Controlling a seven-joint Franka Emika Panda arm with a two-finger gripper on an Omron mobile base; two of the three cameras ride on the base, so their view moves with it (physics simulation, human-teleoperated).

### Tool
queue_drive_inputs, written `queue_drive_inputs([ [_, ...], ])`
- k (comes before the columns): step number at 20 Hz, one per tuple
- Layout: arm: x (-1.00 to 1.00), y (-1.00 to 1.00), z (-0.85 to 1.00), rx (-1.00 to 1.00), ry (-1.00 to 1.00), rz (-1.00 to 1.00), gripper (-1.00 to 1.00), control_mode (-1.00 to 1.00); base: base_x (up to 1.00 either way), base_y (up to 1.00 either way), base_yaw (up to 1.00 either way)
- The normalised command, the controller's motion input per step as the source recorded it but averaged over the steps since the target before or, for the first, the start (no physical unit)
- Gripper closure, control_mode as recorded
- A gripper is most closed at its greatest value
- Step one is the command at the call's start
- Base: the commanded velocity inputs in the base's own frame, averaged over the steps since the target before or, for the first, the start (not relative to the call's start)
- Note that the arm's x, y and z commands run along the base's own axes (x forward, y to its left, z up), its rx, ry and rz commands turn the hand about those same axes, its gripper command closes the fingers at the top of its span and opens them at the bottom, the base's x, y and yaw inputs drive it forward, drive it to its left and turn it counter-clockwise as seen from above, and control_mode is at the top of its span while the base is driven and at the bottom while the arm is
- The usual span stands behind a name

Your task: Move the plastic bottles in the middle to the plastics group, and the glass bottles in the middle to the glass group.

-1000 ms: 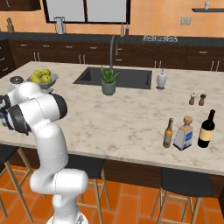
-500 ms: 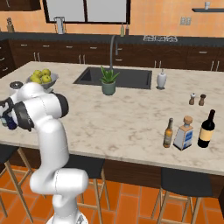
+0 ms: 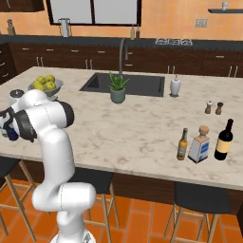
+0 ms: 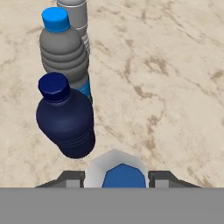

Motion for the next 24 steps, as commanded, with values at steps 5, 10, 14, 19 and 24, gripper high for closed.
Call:
queue_drive_inputs([
  [5,0.0,0.0,-0.21,0.0,0.0,0.0,1.0,-1.0,0.0,0.0,0.0],
  [10,0.0,0.0,-0.02,0.0,0.0,0.0,1.0,-1.0,0.0,0.0,0.0],
  [14,0.0,0.0,0.07,-0.01,0.0,0.0,-1.0,-1.0,0.0,0.0,0.0],
  [19,0.0,0.0,0.33,-0.05,0.0,0.0,-1.0,-1.0,0.0,0.0,0.0],
  [24,0.0,0.0,0.5,-0.01,0.0,0.0,-1.0,-1.0,0.0,0.0,0.0],
])
